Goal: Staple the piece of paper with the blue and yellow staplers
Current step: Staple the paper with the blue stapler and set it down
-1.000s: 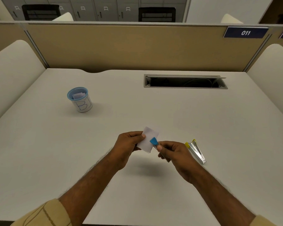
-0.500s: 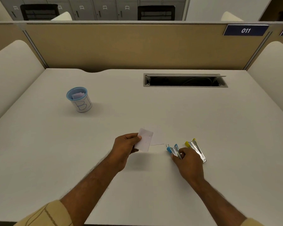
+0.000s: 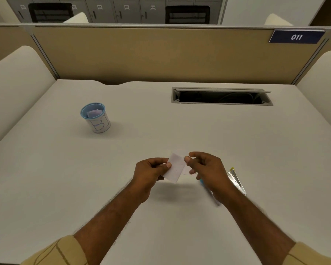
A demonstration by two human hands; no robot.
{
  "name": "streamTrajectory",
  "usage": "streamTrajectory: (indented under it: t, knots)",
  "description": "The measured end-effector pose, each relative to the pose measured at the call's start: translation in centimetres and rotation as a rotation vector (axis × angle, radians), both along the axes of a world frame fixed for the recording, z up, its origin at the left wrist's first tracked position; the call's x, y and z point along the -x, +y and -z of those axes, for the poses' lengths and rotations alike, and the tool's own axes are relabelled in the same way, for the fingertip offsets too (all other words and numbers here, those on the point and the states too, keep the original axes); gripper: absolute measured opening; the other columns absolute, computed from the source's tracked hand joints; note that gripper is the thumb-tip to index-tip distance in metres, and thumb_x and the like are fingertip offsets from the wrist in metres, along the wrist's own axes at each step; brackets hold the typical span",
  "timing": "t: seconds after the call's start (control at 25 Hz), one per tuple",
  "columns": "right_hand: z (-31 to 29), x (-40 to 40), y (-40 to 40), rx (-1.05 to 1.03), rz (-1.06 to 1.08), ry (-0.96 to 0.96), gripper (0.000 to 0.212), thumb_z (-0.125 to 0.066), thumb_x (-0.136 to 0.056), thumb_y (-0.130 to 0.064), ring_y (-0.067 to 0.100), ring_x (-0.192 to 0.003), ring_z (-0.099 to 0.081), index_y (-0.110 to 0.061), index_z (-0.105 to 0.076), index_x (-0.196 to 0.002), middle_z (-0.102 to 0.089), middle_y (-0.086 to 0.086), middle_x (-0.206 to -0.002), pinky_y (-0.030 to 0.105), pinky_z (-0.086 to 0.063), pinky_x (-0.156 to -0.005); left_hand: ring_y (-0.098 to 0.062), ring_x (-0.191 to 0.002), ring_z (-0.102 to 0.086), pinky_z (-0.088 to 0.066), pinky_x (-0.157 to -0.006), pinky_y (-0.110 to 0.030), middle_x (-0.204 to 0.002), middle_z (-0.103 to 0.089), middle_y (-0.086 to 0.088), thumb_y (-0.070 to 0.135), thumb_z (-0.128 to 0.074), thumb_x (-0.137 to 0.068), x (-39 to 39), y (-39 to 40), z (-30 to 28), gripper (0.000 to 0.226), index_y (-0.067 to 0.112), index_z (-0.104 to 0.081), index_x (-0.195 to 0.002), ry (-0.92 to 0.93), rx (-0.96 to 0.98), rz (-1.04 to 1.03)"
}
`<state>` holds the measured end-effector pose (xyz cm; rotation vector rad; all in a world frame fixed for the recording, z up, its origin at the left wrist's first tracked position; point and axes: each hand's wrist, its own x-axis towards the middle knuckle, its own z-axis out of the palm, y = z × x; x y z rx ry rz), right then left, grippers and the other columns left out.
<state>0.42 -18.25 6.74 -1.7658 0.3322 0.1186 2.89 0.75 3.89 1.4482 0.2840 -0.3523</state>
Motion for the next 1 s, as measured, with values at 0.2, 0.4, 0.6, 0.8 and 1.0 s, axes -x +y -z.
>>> streamTrajectory:
  t: [0.2,0.4,0.6,0.8,1.0]
  knots:
    - [-1.0,-2.9,0.7,0.021,-0.061,-0.018,0.007,-0.071,-0.083,-0.014,0.011,-0.055,-0.055,-0.010,-0.076,-0.078,-0.071,-0.001,-0.070,0.017,-0.042,-0.050,-0.015,-0.075,-0.068,-0.050,-0.059,-0.023,-0.085,-0.076,-0.007,0.015,-0.081,-0.076,-1.2,-0.1,0.1,0.018,0.013,-0.077,-0.094,-0.068,-0.048,0.057]
    - [-2.5,-6.8,1.8,0.138,-0.015,-0.069,0.010,-0.070,-0.084,-0.014,0.001,-0.058,-0.058,-0.016,-0.074,-0.076,-0.071,-0.006,-0.076,0.018,-0.045,-0.061,-0.005,-0.089,-0.067,-0.051,-0.073,-0.014,-0.097,-0.074,0.014,0.045,-0.071,-0.082,-4.3,2.3,1.4,0.032,0.023,-0.074,-0.106,-0.290,-0.383,-0.011]
    - [-5.8,-12.5,5.6,0.260,-0.077,-0.239,0.007,-0.066,-0.089,-0.017,0.009,-0.072,-0.060,-0.018,-0.073,-0.087,-0.069,-0.005,-0.083,0.021,-0.050,-0.064,-0.017,-0.150,-0.016,-0.010,-0.121,-0.032,-0.162,-0.025,0.002,0.061,-0.037,-0.094,-8.5,6.7,4.8,0.071,0.021,-0.027,-0.152,-0.510,-1.214,0.322]
    - [-8.8,-18.8,12.2,0.397,-0.243,-0.494,0.011,-0.066,-0.088,-0.015,0.013,-0.079,-0.064,-0.011,-0.074,-0.094,-0.070,-0.001,-0.086,0.023,-0.053,-0.072,-0.016,-0.152,0.008,0.007,-0.122,-0.032,-0.166,0.002,-0.002,0.069,-0.016,-0.091,-11.2,8.2,6.7,0.085,0.015,-0.004,-0.156,-0.552,-1.318,0.520]
    - [-8.0,-24.4,20.3,0.509,-0.366,-0.646,0.012,-0.063,-0.089,-0.013,0.013,-0.079,-0.057,-0.011,-0.073,-0.094,-0.074,0.006,-0.095,0.024,-0.050,-0.068,-0.014,-0.151,0.013,0.007,-0.121,-0.033,-0.164,0.013,0.002,0.071,-0.008,-0.089,-11.8,8.2,7.9,0.087,0.017,0.006,-0.155,-0.529,-1.260,0.548]
